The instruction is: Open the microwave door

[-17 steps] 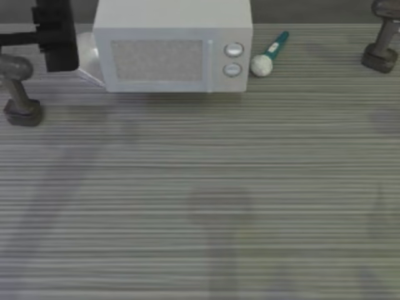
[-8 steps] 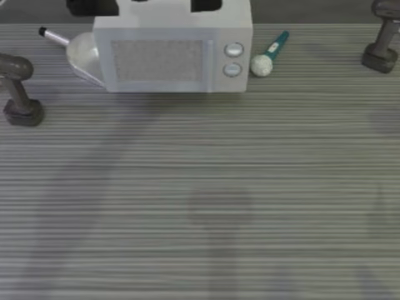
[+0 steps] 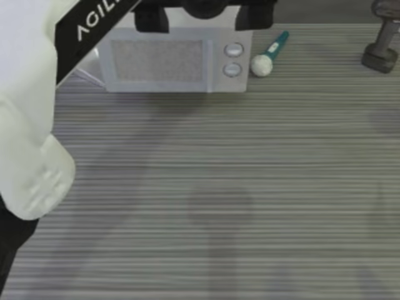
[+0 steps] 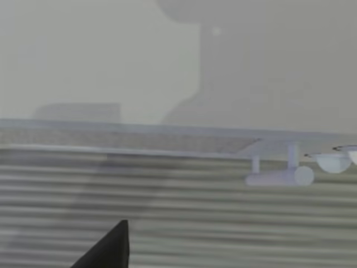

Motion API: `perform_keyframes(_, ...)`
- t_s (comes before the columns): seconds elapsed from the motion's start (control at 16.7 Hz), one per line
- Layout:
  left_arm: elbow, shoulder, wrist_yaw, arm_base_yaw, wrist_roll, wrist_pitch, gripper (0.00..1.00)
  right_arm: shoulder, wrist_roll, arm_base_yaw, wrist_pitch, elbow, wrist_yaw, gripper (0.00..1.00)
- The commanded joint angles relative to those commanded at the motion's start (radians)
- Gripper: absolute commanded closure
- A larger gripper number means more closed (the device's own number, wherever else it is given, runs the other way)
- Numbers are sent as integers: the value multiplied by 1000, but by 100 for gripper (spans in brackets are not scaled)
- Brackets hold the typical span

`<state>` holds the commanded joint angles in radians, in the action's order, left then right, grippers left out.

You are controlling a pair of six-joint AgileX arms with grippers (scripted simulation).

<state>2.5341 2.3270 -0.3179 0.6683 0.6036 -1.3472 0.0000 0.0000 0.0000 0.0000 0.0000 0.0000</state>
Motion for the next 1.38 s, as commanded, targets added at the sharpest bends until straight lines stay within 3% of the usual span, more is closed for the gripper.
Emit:
perform_keyframes(0.42, 5, 9, 0, -4, 1, 2, 0, 0, 0, 0, 0, 0, 0, 0)
perform_keyframes(0.84, -144, 63, 18, -44, -42, 224, 0, 0, 0, 0, 0, 0, 0, 0)
perform_keyframes(1.14, -166, 72, 21, -51, -48, 253, 0, 0, 0, 0, 0, 0, 0, 0)
perform_keyframes(1.38, -166, 72, 21, -51, -48, 253, 30, 0, 0, 0, 0, 0, 0, 0)
